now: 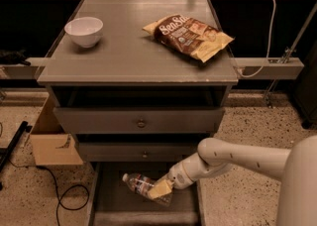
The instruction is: Place water bottle into bottom drawer
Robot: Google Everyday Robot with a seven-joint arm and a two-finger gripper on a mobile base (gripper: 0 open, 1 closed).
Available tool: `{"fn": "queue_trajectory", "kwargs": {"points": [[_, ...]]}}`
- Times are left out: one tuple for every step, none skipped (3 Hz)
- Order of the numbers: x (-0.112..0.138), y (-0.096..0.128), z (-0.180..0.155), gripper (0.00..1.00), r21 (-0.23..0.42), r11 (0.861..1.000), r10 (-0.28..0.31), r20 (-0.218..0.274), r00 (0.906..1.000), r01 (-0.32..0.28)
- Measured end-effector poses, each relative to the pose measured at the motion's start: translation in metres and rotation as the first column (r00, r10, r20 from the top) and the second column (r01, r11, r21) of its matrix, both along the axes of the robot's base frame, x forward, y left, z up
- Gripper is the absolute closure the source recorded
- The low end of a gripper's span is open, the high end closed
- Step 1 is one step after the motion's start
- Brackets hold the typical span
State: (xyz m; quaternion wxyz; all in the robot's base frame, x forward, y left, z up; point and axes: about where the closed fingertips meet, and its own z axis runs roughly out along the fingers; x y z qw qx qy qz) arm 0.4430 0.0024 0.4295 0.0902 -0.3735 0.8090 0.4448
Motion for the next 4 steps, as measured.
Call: {"fn": "queue_trajectory", "kwargs": {"points": [[0.032, 0.041, -0.027, 1.0, -0.062, 0.998, 0.028, -0.062, 0.9977, -0.032], [0.032, 0.041, -0.027, 1.0, -0.062, 0.998, 0.028, -0.062, 0.9977, -0.032], [0.036, 0.048, -0.036, 1.0, -0.05, 0.998, 0.035, -0.096, 0.9948, -0.04], [0.024, 0.039, -0.053, 1.0, -0.032, 0.999, 0.008, -0.124, 0.9923, -0.012]]}}
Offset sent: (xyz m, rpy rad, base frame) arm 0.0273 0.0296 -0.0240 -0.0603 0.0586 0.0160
